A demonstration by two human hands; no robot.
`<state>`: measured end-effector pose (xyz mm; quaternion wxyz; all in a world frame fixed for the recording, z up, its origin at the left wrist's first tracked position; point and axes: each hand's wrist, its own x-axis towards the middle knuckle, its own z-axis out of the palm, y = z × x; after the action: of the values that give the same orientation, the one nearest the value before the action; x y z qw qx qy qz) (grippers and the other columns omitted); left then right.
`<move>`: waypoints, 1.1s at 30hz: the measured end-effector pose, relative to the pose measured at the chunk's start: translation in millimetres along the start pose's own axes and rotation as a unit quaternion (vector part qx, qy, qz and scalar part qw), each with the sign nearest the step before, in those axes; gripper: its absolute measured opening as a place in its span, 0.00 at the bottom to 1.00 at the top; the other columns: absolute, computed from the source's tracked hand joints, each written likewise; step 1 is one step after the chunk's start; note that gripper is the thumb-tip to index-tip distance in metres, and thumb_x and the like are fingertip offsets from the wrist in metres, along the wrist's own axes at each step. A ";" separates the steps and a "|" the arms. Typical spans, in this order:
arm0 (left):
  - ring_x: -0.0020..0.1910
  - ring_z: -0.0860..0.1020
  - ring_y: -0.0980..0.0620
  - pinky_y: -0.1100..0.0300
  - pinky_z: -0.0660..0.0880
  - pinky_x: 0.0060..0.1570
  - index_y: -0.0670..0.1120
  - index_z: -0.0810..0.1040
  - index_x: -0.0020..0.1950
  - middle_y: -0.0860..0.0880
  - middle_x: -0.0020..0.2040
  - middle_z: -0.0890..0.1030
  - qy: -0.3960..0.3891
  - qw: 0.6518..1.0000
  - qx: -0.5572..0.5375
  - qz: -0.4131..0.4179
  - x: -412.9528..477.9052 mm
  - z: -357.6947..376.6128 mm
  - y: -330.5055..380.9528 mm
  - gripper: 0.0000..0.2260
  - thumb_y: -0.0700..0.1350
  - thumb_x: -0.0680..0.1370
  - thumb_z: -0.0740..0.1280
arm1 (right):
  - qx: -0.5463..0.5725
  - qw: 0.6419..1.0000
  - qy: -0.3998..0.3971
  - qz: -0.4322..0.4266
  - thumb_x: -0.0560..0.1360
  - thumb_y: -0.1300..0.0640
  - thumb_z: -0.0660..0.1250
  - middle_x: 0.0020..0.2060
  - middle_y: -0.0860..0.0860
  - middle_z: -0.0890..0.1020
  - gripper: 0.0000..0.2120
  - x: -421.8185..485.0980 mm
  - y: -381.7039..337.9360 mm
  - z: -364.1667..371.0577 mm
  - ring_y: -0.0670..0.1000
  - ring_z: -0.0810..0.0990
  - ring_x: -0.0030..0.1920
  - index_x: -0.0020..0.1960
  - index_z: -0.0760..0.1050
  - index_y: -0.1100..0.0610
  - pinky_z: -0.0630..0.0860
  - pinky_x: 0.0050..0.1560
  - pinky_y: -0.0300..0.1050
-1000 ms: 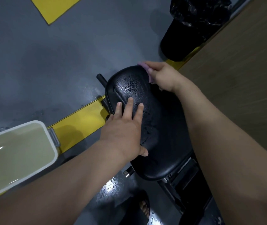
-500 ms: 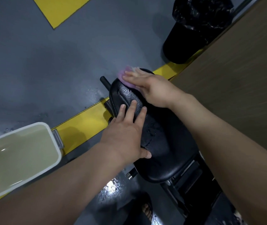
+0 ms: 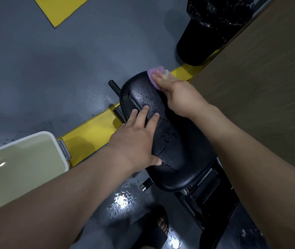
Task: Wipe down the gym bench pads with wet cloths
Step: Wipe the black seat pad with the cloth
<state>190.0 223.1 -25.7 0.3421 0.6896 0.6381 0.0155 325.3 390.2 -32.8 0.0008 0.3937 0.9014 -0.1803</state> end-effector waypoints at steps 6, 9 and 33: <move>0.83 0.44 0.48 0.51 0.61 0.77 0.54 0.45 0.82 0.56 0.81 0.39 0.019 1.000 -0.008 0.003 -5.4 1.0 -3.6 0.52 0.66 0.70 0.75 | -0.047 0.996 -0.030 -0.069 0.76 0.73 0.58 0.77 0.52 0.67 0.32 -29.6 6.5 -6.4 0.57 0.61 0.79 0.78 0.67 0.54 0.55 0.79 0.43; 0.83 0.47 0.48 0.50 0.62 0.77 0.53 0.46 0.81 0.57 0.80 0.40 0.016 1.000 -0.013 0.000 -6.9 -0.5 -3.8 0.52 0.66 0.70 0.75 | -0.050 0.999 0.011 -0.004 0.76 0.71 0.57 0.77 0.56 0.68 0.31 -26.5 5.2 -4.0 0.60 0.64 0.78 0.77 0.68 0.57 0.60 0.79 0.51; 0.80 0.56 0.49 0.48 0.69 0.69 0.49 0.53 0.79 0.55 0.80 0.46 0.012 1.000 0.009 -0.020 -3.8 -5.4 -4.6 0.53 0.64 0.65 0.80 | -0.032 0.991 0.127 0.009 0.77 0.65 0.58 0.72 0.53 0.76 0.25 -116.4 -25.4 28.9 0.58 0.72 0.55 0.73 0.75 0.56 0.73 0.63 0.51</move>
<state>182.8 221.9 -22.2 0.3286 0.6798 0.6556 0.0109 383.5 282.3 -34.9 -0.0996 0.4214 0.8959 -0.0993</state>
